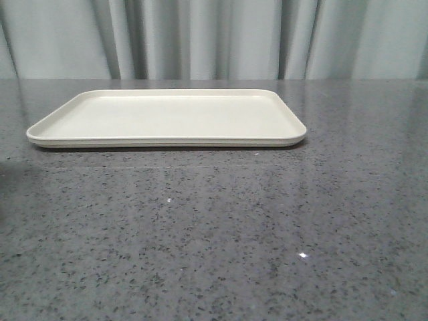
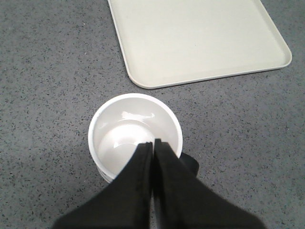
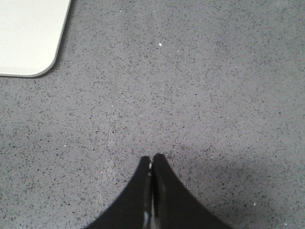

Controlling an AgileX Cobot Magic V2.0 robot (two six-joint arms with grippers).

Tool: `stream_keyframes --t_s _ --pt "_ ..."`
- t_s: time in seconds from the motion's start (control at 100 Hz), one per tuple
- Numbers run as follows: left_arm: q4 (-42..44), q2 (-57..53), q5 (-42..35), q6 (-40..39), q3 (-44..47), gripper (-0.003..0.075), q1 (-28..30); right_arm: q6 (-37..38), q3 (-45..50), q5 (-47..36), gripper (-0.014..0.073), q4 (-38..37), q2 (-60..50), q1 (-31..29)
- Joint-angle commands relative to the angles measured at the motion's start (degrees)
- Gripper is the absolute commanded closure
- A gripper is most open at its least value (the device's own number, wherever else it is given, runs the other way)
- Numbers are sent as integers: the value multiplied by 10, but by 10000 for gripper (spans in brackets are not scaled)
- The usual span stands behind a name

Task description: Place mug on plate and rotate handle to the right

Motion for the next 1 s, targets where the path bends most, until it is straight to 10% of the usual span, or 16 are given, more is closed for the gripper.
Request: stream_keyframes --t_s 0.0,0.17,0.48,0.73,0.99 --pt "-9 5 -40 0 -18 740 0 -2 -17 -39 659 2 6 0" --pt "-12 5 -42 0 -18 738 0 -3 -17 -43 573 2 6 0" --pt "-10 5 -24 15 -18 605 0 -3 -17 -66 81 2 6 0" --pt "-10 5 -7 15 -18 108 0 -3 -17 -80 62 2 6 0" --pt "2 8 -18 0 -18 69 0 -3 -17 -86 62 2 6 0"
